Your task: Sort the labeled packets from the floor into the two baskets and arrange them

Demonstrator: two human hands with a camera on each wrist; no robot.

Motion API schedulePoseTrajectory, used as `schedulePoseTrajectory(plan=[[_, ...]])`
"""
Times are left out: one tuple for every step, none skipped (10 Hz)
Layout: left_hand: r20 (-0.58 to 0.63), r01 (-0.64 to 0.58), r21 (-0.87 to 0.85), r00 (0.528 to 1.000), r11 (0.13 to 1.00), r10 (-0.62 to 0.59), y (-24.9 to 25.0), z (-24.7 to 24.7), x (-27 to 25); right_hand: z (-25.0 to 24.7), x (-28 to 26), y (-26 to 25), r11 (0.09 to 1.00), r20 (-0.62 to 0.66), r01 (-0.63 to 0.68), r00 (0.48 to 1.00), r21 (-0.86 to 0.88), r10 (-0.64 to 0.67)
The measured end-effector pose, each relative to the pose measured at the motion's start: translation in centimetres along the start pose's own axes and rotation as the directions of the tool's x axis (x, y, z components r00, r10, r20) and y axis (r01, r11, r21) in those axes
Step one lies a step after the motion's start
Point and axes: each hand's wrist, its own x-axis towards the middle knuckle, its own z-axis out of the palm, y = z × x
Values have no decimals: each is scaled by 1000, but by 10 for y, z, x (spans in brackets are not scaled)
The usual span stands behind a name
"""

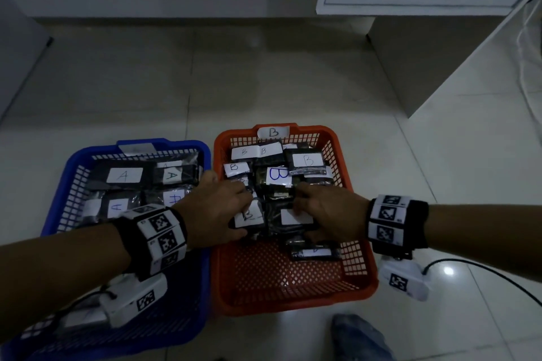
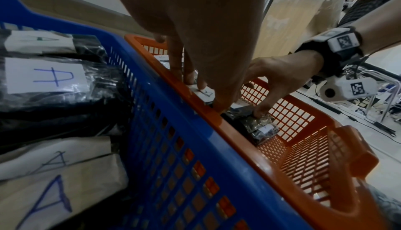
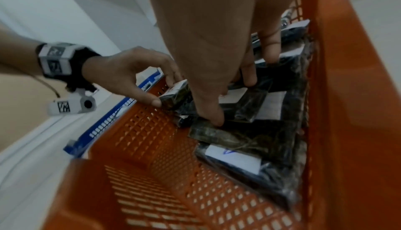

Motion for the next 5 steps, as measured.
schedulePoseTrajectory(plan=[[1, -9, -26, 1000, 1000, 9, 2, 0, 0, -5, -2, 3, 998, 8, 15, 1000, 67, -15], [-19, -3, -16, 1000, 1000, 3, 0, 0, -1, -19, -4, 9, 996, -105, 50, 994, 73, -43], [-17, -4, -13, 1000, 1000, 4, -2, -1, -3, -32, 0, 19, 995, -182, 14, 983, 103, 5], [-6, -4, -1, 1000, 1000, 4, -5, -5, -3, -33, 1, 24, 991, -190, -18, 981, 136, 44], [15, 12, 7, 1000, 1000, -13, -5, -14, -1, -29, 4, 24, 993, -177, 5, 984, 118, 16]])
